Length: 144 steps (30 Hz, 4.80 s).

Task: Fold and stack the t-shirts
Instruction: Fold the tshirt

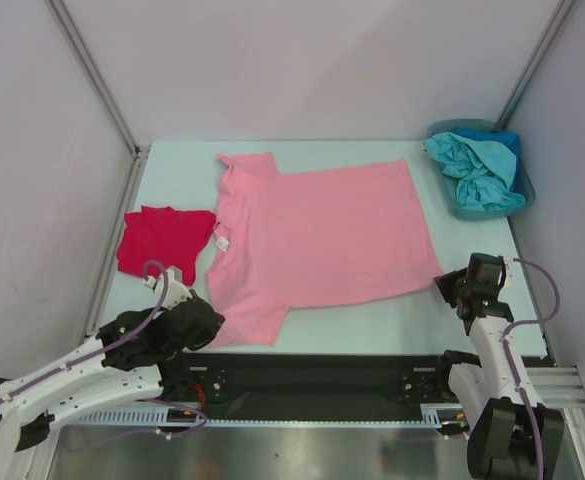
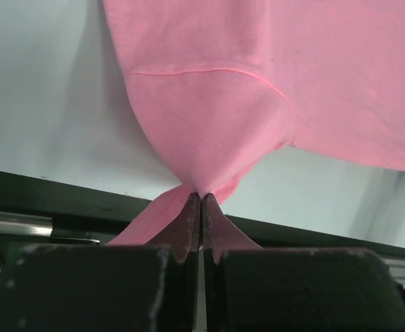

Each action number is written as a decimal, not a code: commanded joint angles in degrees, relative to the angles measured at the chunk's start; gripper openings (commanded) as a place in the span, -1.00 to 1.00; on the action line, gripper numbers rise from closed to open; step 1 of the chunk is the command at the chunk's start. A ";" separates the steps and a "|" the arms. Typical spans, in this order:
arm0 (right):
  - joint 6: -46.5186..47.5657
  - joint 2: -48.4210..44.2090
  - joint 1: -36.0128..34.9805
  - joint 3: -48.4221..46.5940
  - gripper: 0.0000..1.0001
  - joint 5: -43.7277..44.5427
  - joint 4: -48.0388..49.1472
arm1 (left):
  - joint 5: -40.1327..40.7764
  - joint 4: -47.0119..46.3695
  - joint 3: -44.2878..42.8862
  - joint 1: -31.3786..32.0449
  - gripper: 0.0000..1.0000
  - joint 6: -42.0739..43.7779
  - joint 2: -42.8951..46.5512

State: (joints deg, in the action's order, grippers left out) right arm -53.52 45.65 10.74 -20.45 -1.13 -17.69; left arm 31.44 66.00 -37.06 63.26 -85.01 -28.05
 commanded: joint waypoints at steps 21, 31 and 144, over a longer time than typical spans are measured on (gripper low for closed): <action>0.87 14.73 1.91 -13.74 -1.00 -5.03 8.02 | 2.22 -20.11 -10.49 -19.05 -0.99 27.17 -18.08; 0.52 22.99 1.39 -17.43 -1.00 -4.59 11.27 | -0.77 -29.86 -12.24 -28.10 -0.99 33.51 -29.50; 14.93 93.22 -6.79 -95.13 0.47 -16.98 7.41 | -34.08 -41.65 -75.35 -61.24 0.42 61.37 -102.46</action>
State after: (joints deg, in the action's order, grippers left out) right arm -39.57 137.67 4.32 -112.90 -15.18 -8.54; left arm 0.99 26.35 -109.34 1.91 -26.20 -129.88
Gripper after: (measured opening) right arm 0.733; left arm 0.710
